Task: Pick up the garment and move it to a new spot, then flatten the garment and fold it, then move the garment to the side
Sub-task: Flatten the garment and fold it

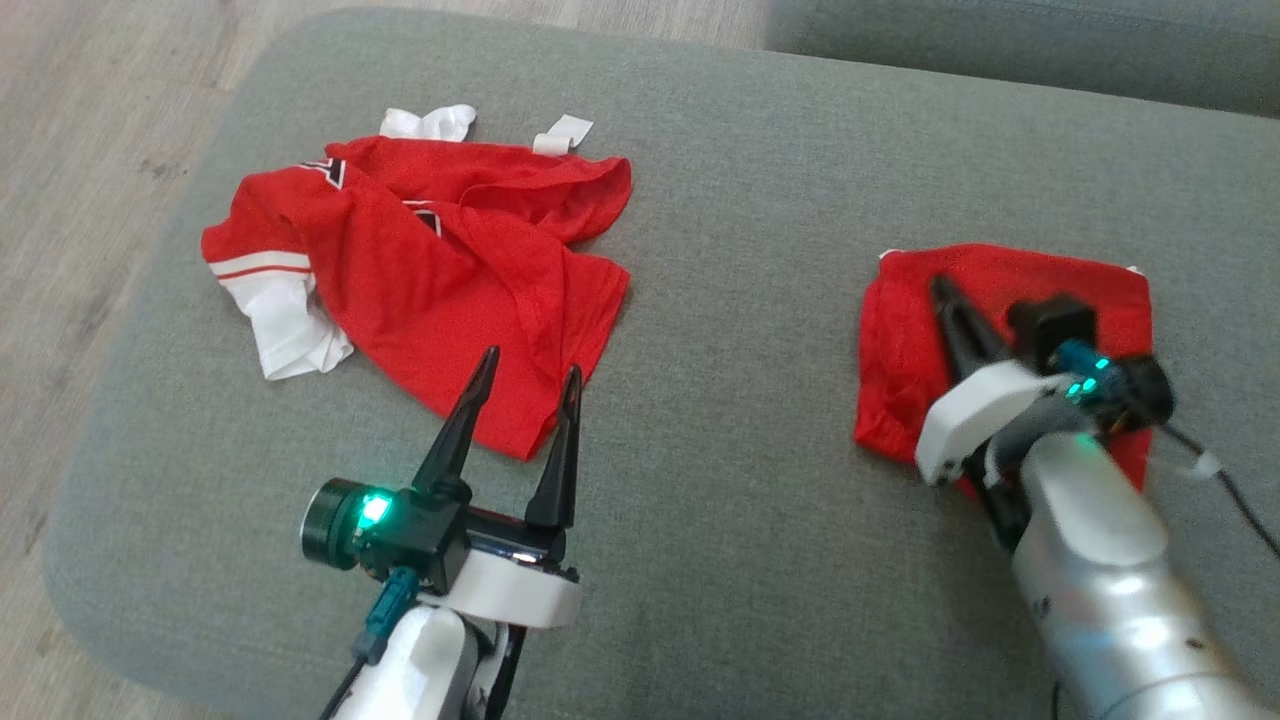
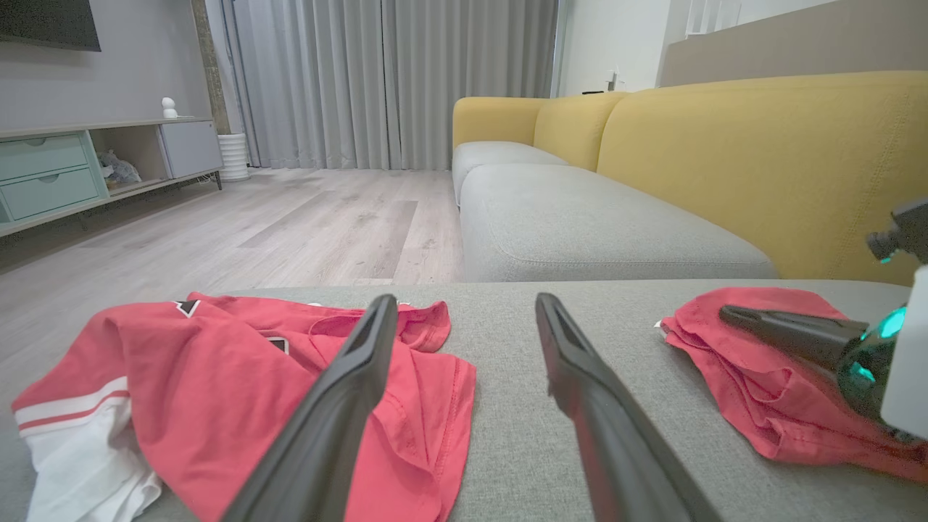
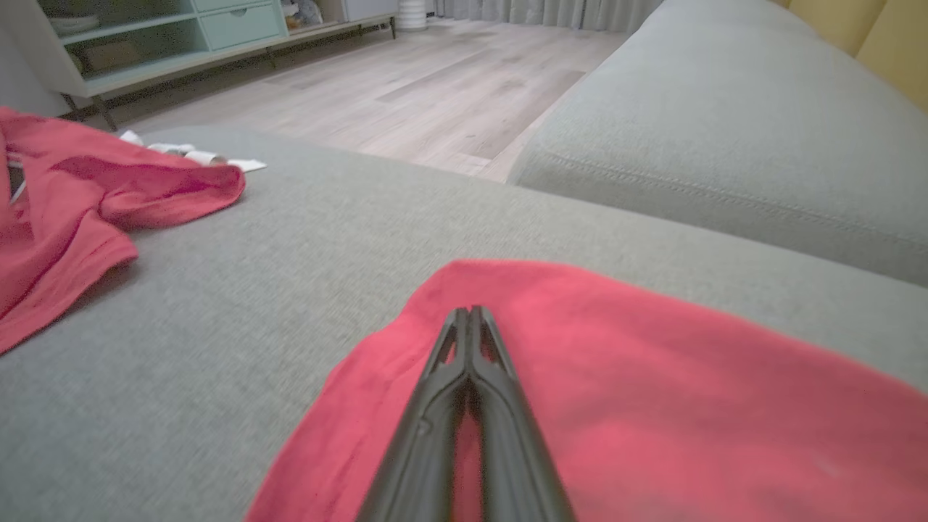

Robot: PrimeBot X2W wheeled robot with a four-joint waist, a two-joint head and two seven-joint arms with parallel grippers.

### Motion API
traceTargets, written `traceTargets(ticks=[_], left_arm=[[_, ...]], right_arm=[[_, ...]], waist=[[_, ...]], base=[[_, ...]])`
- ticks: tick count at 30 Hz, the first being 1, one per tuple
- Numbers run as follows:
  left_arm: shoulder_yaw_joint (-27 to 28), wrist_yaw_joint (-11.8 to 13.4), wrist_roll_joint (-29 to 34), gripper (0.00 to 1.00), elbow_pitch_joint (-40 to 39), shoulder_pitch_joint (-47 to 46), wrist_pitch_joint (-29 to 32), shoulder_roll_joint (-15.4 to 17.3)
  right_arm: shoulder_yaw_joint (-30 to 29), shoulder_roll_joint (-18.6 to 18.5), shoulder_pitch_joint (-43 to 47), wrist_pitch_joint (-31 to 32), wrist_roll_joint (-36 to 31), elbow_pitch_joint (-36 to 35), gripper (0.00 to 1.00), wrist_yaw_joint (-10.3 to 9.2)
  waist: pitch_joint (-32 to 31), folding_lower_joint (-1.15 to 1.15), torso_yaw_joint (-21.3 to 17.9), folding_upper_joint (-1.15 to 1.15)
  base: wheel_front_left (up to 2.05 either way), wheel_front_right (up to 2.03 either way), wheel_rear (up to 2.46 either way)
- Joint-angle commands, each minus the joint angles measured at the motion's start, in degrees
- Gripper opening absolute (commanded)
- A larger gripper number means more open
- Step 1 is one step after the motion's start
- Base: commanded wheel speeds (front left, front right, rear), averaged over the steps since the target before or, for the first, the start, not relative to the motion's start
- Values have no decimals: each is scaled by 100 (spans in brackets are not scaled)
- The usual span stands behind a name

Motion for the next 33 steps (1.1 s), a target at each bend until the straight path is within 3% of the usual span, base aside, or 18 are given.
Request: traceTargets(ticks=[1,12,18,23,28,33], left_arm=[[152,23,-12,100,-145,-134,-54,-2],[260,39,-30,100,-89,-36,-54,19],[361,32,-28,100,-98,90,-54,82],[488,59,-46,100,-142,206,-54,155],[724,133,-107,100,-224,356,-54,188],[945,140,-153,100,-261,468,-54,205]], right_arm=[[261,97,54,-62,98,-74,0,-4],[2040,127,661,-63,1345,-186,0,-4],[2997,128,807,-63,2146,-658,0,-4],[2521,128,838,-63,2150,-1256,0,-4],[1517,105,1210,-63,1493,-2129,0,-4],[770,95,1609,-63,1000,-2682,0,-4]], waist=[[-28,0,-7,0],[-339,0,-233,0],[-631,0,-614,0],[-836,0,-1035,0],[-989,0,-1570,0],[-1036,0,-1847,0]], base=[[0,0,0],[0,0,0],[0,0,0],[0,0,0],[0,0,0],[0,0,0]])
